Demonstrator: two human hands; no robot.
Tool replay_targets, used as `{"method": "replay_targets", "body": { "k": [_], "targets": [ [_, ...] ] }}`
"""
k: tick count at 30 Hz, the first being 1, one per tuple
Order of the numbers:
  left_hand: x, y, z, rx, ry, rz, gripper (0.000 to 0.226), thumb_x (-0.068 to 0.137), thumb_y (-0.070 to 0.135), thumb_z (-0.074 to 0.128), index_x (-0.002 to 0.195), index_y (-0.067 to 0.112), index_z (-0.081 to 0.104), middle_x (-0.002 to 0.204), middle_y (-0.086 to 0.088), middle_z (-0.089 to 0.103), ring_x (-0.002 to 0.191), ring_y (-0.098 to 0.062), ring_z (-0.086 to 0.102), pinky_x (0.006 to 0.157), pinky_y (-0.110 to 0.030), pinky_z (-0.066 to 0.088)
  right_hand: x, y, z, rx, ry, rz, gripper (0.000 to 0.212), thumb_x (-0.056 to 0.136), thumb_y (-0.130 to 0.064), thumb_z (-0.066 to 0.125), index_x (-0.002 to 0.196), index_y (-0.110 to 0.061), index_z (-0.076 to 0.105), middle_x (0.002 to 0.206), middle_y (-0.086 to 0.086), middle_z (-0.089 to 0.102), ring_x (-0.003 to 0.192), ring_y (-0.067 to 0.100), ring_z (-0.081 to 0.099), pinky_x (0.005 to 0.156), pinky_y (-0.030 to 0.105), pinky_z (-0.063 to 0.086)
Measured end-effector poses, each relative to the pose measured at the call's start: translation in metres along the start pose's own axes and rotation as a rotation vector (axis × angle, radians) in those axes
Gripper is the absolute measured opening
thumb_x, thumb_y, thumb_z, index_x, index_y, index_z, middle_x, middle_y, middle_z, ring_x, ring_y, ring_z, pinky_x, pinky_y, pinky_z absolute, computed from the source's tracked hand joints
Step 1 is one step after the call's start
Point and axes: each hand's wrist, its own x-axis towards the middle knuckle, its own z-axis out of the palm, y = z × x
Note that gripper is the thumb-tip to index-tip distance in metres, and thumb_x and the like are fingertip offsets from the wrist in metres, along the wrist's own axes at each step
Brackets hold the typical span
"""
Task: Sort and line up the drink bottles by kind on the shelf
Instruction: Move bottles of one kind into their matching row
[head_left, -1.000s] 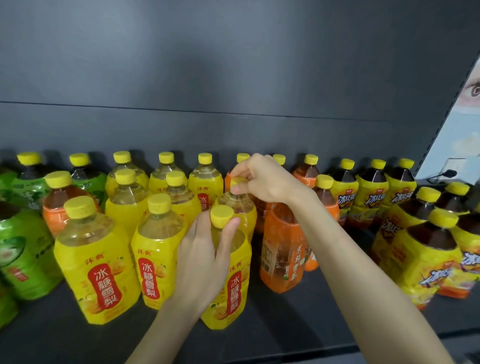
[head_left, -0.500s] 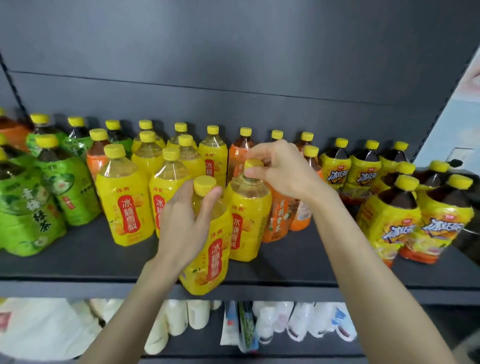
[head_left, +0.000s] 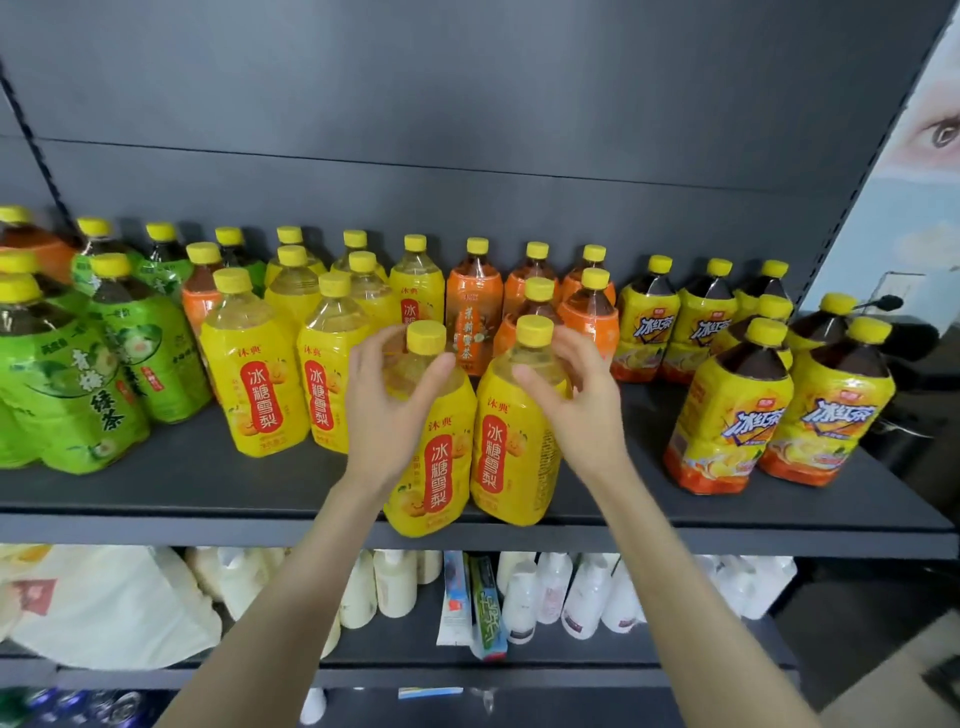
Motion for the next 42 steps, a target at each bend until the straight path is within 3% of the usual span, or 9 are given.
{"method": "replay_targets", "body": {
  "k": [3, 8, 11, 15, 21, 26, 31, 35, 42],
  "targets": [
    [-0.018, -0.003, 0.006, -0.07, 0.134, -0.085, 0.07, 0.073, 0.049, 0.071, 0.127, 0.017, 0.042, 0.109, 0.011, 0.052, 0.103, 0.012, 0.048, 0.08, 0.002, 0.033, -0.03, 0.021, 0.022, 0.035, 0.117, 0.059, 0.07, 0.076, -0.053, 0.071, 0.136, -0.045, 0.035, 0.142, -0.01, 0.043, 0.134, 0.009, 0.037, 0.108, 0.032, 0.035],
    [-0.009, 0.004, 0.009, -0.081, 0.12, -0.133, 0.038, 0.08, 0.048, 0.064, 0.104, 0.02, 0.053, 0.092, 0.022, 0.054, 0.085, 0.02, 0.049, 0.07, -0.001, 0.036, -0.037, 0.028, 0.037, 0.145, 0.214, 0.17, 0.076, 0.066, -0.073, 0.067, 0.128, -0.067, 0.024, 0.145, -0.012, 0.041, 0.132, 0.012, 0.042, 0.106, 0.047, 0.042],
    [-0.009, 0.0, 0.008, -0.1, 0.03, -0.178, 0.056, 0.077, 0.056, 0.055, 0.123, 0.026, 0.05, 0.11, 0.018, 0.055, 0.101, 0.007, 0.05, 0.084, -0.01, 0.039, -0.038, 0.032, 0.039, 0.173, 0.193, 0.177, 0.076, 0.065, -0.075, 0.066, 0.128, -0.068, 0.024, 0.145, -0.008, 0.043, 0.129, 0.014, 0.047, 0.103, 0.049, 0.045],
    [-0.014, -0.019, 0.003, -0.195, -0.085, -0.205, 0.075, 0.073, 0.048, 0.07, 0.138, 0.028, 0.037, 0.131, 0.008, 0.053, 0.118, -0.005, 0.051, 0.094, -0.021, 0.045, -0.038, 0.033, 0.041, 0.181, 0.191, 0.19, 0.073, 0.063, -0.08, 0.062, 0.123, -0.071, 0.022, 0.141, -0.007, 0.047, 0.125, 0.013, 0.051, 0.101, 0.047, 0.047],
    [-0.023, -0.018, -0.002, -0.235, 0.095, -0.182, 0.073, 0.072, 0.045, 0.064, 0.135, 0.016, 0.042, 0.112, 0.017, 0.056, 0.102, 0.011, 0.055, 0.08, -0.007, 0.046, -0.043, 0.032, 0.051, 0.253, 0.196, 0.158, 0.076, 0.069, -0.066, 0.064, 0.134, -0.053, 0.028, 0.136, -0.01, 0.05, 0.119, 0.006, 0.054, 0.099, 0.042, 0.049],
    [-0.013, -0.023, -0.043, -0.182, 0.226, -0.183, 0.073, 0.074, 0.052, 0.059, 0.136, 0.016, 0.043, 0.113, 0.014, 0.058, 0.103, 0.004, 0.055, 0.076, -0.006, 0.045, -0.044, 0.021, 0.081, 0.275, 0.139, 0.134, 0.074, 0.071, -0.065, 0.063, 0.136, -0.049, 0.032, 0.137, -0.01, 0.05, 0.122, 0.008, 0.052, 0.1, 0.042, 0.048],
    [0.013, -0.046, -0.1, -0.134, 0.294, -0.199, 0.075, 0.074, 0.063, 0.066, 0.133, 0.02, 0.046, 0.115, 0.006, 0.062, 0.106, -0.011, 0.06, 0.087, -0.03, 0.051, -0.032, -0.002, 0.14, 0.363, 0.076, 0.131, 0.079, 0.069, -0.061, 0.061, 0.139, -0.034, 0.035, 0.119, -0.029, 0.057, 0.107, -0.005, 0.057, 0.085, 0.021, 0.051],
    [0.031, -0.066, -0.145, -0.122, 0.277, -0.181, 0.068, 0.072, 0.058, 0.069, 0.126, 0.021, 0.051, 0.107, 0.011, 0.063, 0.098, -0.008, 0.063, 0.08, -0.03, 0.053, -0.031, -0.015, 0.194, 0.378, 0.103, 0.153, 0.077, 0.069, -0.06, 0.064, 0.138, -0.037, 0.037, 0.126, -0.011, 0.059, 0.11, 0.006, 0.06, 0.091, 0.039, 0.054],
    [0.063, -0.108, -0.193, -0.131, 0.138, -0.182, 0.069, 0.073, 0.052, 0.07, 0.129, 0.017, 0.05, 0.107, 0.009, 0.064, 0.096, 0.0, 0.062, 0.077, -0.018, 0.05, -0.033, -0.026, 0.267, 0.28, 0.294, 0.222, 0.085, 0.066, -0.07, 0.063, 0.139, -0.037, 0.036, 0.133, -0.008, 0.055, 0.119, 0.007, 0.055, 0.098, 0.044, 0.049]
  ]
}}
